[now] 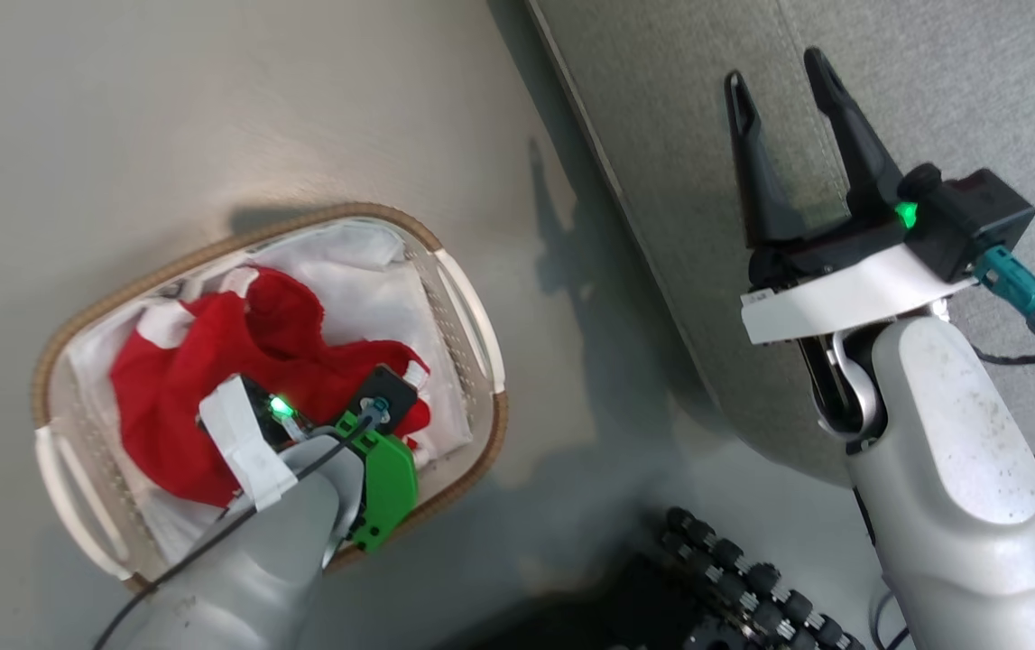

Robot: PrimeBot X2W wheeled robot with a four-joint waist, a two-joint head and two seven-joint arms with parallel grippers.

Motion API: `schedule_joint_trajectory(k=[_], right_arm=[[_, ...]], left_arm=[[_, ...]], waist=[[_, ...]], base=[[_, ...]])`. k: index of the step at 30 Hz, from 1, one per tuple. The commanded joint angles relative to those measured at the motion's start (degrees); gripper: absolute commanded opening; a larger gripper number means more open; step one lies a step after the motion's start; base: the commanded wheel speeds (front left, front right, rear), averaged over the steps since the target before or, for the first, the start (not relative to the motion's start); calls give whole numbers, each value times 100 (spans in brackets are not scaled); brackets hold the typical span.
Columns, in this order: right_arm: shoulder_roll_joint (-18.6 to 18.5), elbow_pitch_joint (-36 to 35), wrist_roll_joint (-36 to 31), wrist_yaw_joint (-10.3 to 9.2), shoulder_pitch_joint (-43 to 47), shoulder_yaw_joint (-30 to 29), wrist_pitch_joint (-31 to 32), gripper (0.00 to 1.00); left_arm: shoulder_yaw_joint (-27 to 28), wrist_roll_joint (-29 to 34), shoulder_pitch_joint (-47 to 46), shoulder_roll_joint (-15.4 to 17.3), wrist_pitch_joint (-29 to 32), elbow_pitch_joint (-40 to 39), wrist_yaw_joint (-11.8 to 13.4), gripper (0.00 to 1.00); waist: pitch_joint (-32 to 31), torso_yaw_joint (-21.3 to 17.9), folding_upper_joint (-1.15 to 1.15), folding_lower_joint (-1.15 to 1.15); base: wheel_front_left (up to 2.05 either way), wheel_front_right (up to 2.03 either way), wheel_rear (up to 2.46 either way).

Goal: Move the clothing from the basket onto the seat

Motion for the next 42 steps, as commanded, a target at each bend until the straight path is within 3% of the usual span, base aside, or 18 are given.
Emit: schedule_joint_trajectory(k=[1,9,13,18,34,42], right_arm=[[-22,58,-91,-8,160,-50,-11,100],[-25,335,-464,-8,624,-333,-12,100],[-25,461,-614,-8,922,-487,-11,100],[-25,556,-705,-8,1207,-553,-11,100],[-23,699,-652,-8,1635,-170,-11,100],[-25,717,-705,-8,1515,125,-11,100]], left_arm=[[-17,-110,155,-22,-125,-89,-12,0],[-280,-1017,589,-50,-497,-1131,-12,0],[-430,-1210,443,-36,-536,-1622,-12,0],[-627,-1264,228,216,-526,-2434,-12,0],[-1321,-1451,-1253,1076,-435,-3662,-13,0],[-1133,-1637,-2111,1139,-294,-3721,-13,0]], waist=[[-625,444,0,0],[-1688,1061,0,0],[-2203,1381,0,0],[-2725,1646,0,0],[-3944,1824,0,0],[-4161,1814,0,0]], base=[[0,0,0],[0,0,0],[0,0,0],[0,0,0],[0,0,0],[0,0,0]])
